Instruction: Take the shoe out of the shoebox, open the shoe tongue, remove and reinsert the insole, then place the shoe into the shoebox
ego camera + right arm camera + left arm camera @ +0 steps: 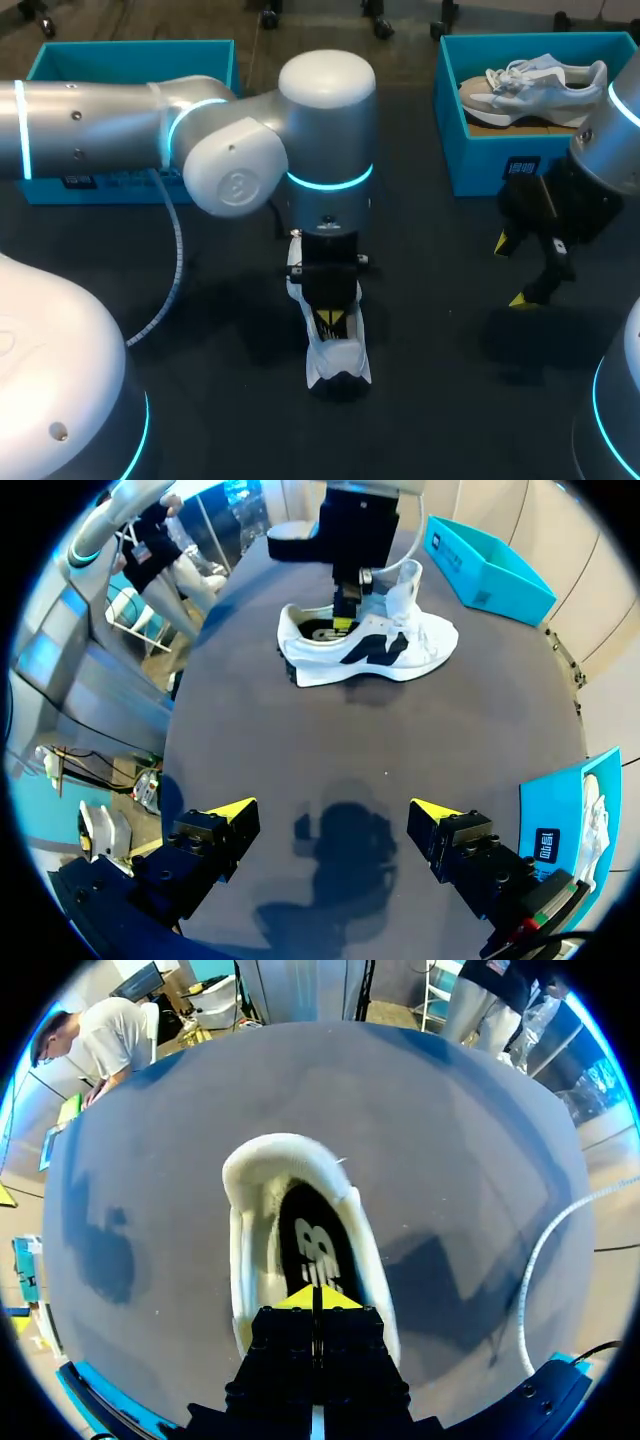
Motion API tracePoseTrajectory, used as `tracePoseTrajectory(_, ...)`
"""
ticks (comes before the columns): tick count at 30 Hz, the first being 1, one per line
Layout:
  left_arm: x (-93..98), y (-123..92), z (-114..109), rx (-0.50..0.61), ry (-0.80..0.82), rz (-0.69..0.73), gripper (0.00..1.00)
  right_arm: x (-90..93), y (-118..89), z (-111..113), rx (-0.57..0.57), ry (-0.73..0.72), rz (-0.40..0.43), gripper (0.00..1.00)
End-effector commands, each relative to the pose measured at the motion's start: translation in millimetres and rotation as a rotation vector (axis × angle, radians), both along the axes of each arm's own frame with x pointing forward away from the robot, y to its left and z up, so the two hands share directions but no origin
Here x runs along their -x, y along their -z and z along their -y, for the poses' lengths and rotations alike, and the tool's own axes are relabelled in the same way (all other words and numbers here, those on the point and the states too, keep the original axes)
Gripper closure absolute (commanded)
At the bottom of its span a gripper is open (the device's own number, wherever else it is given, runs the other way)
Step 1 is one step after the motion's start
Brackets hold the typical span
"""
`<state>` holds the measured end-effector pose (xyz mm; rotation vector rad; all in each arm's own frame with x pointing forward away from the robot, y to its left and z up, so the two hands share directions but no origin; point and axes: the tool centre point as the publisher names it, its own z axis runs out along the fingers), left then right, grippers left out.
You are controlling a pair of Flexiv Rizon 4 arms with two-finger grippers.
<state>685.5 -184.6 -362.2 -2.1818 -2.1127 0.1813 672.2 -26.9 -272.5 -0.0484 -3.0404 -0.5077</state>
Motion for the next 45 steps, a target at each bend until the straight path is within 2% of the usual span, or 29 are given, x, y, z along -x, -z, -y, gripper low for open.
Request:
tracePoseTrajectory(1, -0.5, -9, -4, 0.002, 0.002, 0.001, 1.00, 0.7, 0, 0, 0.001, 0.000, 0.001, 0.00)
tracePoseTrajectory(18, -0.5, -9, -4, 0.002, 0.002, 0.001, 1.00, 0.7, 0, 0, 0.001, 0.000, 0.001, 0.00)
tracePoseTrajectory(22, -8.3, -6, 8, -0.038, 0.015, 0.012, 1.00, 0.7, 0, 0, 0.001, 0.000, 0.001, 0.00)
tracePoseTrajectory(30, -16.6, 8, 9, -0.101, 0.017, 0.005, 1.00, 0.7, 0, 0, 0.001, 0.000, 0.001, 0.00)
tracePoseTrajectory(32, -19.8, 19, 7, -0.121, 0.008, -0.008, 1.00, 0.7, 0, 0, 0.001, 0.000, 0.001, 0.00)
tracePoseTrajectory(38, -21.3, 35, -4, -0.163, 0.002, -0.023, 1.00, 0.7, 0, 0, 0.001, 0.000, 0.001, 0.00)
tracePoseTrajectory(45, -15.4, 38, -16, -0.194, -0.009, -0.013, 1.00, 0.7, 0, 0, 0.001, 0.000, 0.001, 0.00)
